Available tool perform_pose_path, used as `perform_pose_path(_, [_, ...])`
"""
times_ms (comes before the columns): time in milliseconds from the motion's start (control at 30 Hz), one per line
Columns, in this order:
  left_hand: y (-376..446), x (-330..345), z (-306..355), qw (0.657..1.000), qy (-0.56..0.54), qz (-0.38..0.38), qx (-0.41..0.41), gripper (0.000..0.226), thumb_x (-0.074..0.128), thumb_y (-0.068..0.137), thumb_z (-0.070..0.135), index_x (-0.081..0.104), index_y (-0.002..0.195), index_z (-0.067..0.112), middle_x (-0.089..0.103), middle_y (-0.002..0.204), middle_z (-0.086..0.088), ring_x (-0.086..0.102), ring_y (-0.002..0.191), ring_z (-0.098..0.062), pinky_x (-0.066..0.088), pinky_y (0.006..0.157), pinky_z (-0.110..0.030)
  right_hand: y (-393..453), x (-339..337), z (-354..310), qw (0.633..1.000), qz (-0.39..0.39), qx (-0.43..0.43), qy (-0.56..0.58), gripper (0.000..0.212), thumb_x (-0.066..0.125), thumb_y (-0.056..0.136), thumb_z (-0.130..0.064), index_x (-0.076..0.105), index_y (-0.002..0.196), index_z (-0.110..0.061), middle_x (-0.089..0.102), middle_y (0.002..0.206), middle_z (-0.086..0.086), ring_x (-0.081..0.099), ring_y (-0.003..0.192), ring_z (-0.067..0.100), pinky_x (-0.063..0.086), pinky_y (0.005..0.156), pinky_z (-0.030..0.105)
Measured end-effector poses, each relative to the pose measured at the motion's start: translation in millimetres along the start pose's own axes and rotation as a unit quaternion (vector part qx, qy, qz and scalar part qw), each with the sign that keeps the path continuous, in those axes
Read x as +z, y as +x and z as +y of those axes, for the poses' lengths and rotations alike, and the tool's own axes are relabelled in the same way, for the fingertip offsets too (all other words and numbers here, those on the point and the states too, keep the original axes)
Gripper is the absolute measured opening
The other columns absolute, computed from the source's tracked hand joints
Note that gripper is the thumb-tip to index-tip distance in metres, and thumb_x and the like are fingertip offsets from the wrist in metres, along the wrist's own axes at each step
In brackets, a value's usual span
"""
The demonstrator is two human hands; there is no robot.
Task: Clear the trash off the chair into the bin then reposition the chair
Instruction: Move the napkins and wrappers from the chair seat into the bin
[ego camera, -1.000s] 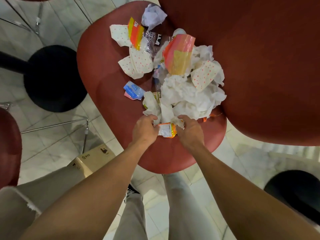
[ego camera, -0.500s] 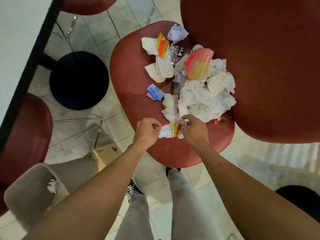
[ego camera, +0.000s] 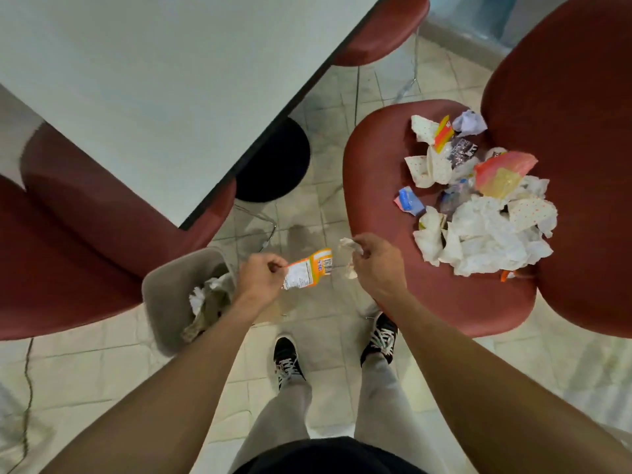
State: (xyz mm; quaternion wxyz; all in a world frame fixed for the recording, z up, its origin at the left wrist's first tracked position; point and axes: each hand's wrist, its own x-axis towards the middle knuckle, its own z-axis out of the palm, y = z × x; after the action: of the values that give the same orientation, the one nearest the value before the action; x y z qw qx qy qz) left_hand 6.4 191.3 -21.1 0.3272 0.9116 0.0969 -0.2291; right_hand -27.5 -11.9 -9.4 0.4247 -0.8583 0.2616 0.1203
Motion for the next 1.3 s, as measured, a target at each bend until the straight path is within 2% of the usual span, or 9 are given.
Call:
perform_pose_path(133, [-11, -49, -60, 0.996, -0.010, 0.071, -0.047, 0.011, 0.068, 0.080, 0.008, 0.076, 0.082, 0.016, 0.070, 0.077, 0.002, 0.061, 0.073, -0.011, 0.037, 0.071, -0.013, -15, 47, -40, 0.998, -0.046, -0.033, -0.023, 0.029, 0.056, 0.087, -0.014, 0.066, 0.112, -0.026, 0.071, 0.094, 0.002, 0.065, 0.083, 0.019, 0.051, 0.072, 0.028])
perform_pose_path(367, [-39, -106, -145, 0.979, -0.064, 0.150, -0.120, 0.012, 0.066, 0.079, 0.008, 0.076, 0.085, 0.013, 0.073, 0.086, -0.004, 0.065, 0.082, -0.018, 0.042, 0.074, -0.019, -47, 133, -104, 0.987, -0.105, -0.091, -0.075, 0.027, 0.058, 0.087, -0.026, 0.064, 0.112, -0.032, 0.073, 0.094, 0.002, 0.068, 0.088, 0.024, 0.056, 0.079, 0.041])
perform_pose_path(500, [-53, -122, -185, 0.968, -0.095, 0.170, -0.160, 0.016, 0.063, 0.078, 0.011, 0.072, 0.074, 0.024, 0.073, 0.084, -0.002, 0.065, 0.086, -0.021, 0.048, 0.077, -0.025, -62, 170, -127, 0.977, -0.133, -0.123, -0.111, 0.030, 0.057, 0.089, -0.022, 0.064, 0.118, -0.027, 0.072, 0.100, 0.004, 0.065, 0.096, 0.026, 0.052, 0.081, 0.034])
perform_pose_path(600, [-60, -127, -206, 0.959, -0.124, 0.177, -0.183, 0.019, 0.064, 0.078, 0.012, 0.067, 0.071, 0.029, 0.072, 0.084, -0.001, 0.066, 0.085, -0.021, 0.051, 0.075, -0.028, -71, 189, -138, 0.970, -0.140, -0.149, -0.133, 0.028, 0.056, 0.091, -0.023, 0.063, 0.118, -0.027, 0.071, 0.105, 0.000, 0.064, 0.097, 0.021, 0.040, 0.071, 0.022])
perform_pose_path(700, [-61, -128, -214, 0.951, -0.151, 0.188, -0.192, 0.012, 0.068, 0.078, 0.015, 0.066, 0.078, 0.026, 0.068, 0.078, 0.002, 0.065, 0.081, -0.020, 0.049, 0.071, -0.027, -76, 203, -145, 0.966, -0.143, -0.169, -0.135, 0.029, 0.057, 0.091, -0.025, 0.061, 0.119, -0.029, 0.071, 0.103, -0.004, 0.064, 0.094, 0.017, 0.034, 0.066, 0.020])
perform_pose_path(800, [-60, -127, -217, 0.944, -0.186, 0.186, -0.198, 0.018, 0.075, 0.076, 0.028, 0.066, 0.091, 0.025, 0.066, 0.076, 0.002, 0.062, 0.075, -0.016, 0.044, 0.065, -0.023, -77, 213, -149, 0.964, -0.151, -0.174, -0.134, 0.038, 0.060, 0.088, -0.027, 0.054, 0.126, -0.031, 0.067, 0.103, -0.001, 0.062, 0.096, 0.021, 0.040, 0.075, 0.025])
perform_pose_path(1033, [-52, -121, -201, 0.954, -0.177, 0.152, -0.189, 0.033, 0.077, 0.071, 0.044, 0.065, 0.100, 0.032, 0.062, 0.087, 0.011, 0.061, 0.084, -0.012, 0.047, 0.078, -0.027, -68, 192, -140, 0.970, -0.151, -0.156, -0.110, 0.048, 0.059, 0.089, -0.019, 0.049, 0.134, -0.028, 0.059, 0.115, 0.005, 0.059, 0.100, 0.023, 0.038, 0.080, 0.024])
perform_pose_path(1200, [-37, -110, -174, 0.966, -0.159, 0.125, -0.161, 0.026, 0.080, 0.069, 0.042, 0.063, 0.088, 0.039, 0.063, 0.083, 0.013, 0.063, 0.089, -0.012, 0.049, 0.087, -0.029, -51, 160, -114, 0.978, -0.132, -0.131, -0.096, 0.052, 0.060, 0.088, -0.016, 0.046, 0.137, -0.026, 0.057, 0.122, 0.009, 0.059, 0.101, 0.026, 0.049, 0.092, 0.039])
perform_pose_path(1300, [-25, -97, -146, 0.978, -0.135, 0.090, -0.129, 0.031, 0.079, 0.066, 0.047, 0.063, 0.091, 0.037, 0.066, 0.086, 0.008, 0.063, 0.088, -0.013, 0.051, 0.088, -0.034, -33, 127, -90, 0.985, -0.107, -0.101, -0.091, 0.054, 0.060, 0.088, -0.014, 0.044, 0.137, -0.027, 0.055, 0.121, 0.008, 0.061, 0.096, 0.025, 0.054, 0.086, 0.045])
